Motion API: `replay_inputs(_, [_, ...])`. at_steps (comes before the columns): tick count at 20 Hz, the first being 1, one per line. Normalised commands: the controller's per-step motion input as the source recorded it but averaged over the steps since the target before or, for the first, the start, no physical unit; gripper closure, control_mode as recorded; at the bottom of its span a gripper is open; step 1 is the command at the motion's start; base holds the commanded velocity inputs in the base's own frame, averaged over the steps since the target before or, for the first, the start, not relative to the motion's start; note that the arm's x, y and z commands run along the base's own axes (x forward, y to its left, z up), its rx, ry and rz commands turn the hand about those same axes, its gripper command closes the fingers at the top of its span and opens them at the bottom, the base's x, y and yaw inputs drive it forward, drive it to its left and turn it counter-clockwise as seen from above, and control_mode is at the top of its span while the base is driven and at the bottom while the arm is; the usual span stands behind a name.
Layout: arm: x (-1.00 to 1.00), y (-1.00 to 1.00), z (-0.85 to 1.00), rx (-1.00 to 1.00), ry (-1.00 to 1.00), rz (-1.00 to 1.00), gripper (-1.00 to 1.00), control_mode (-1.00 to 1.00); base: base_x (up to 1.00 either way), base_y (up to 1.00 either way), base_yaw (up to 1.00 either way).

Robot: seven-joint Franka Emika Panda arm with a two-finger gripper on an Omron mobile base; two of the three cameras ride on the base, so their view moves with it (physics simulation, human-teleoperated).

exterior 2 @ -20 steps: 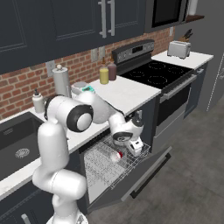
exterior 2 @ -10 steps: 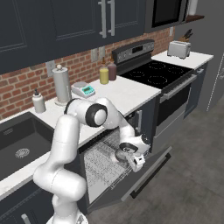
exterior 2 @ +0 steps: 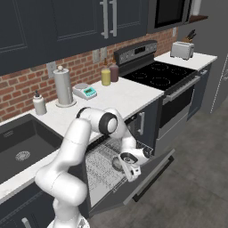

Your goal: Pick up the cup and bowl from the counter, place them in the dishwasher, and close the dishwasher door.

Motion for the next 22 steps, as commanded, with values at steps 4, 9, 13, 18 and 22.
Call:
replay_inputs(4, [0.23,0.51,-0.38,0.07,0.00,0.00,1.00,-1.00,0.00,0.00,0.00])
replay_inputs(9, [0.26,0.31,-0.32,0.03,0.01,-0.01,1.00,-1.00,0.00,0.00,0.00])
replay_inputs(13, [0.42,0.08,-0.25,0.01,0.00,-0.04,1.00,-1.00,0.00,0.00,0.00])
replay_inputs(18, [0.45,0.06,-0.21,0.02,0.01,-0.04,1.00,-1.00,0.00,0.00,0.00])
replay_inputs(22, [0.43,0.07,-0.22,0.02,0.01,-0.05,1.00,-1.00,0.00,0.00,0.00])
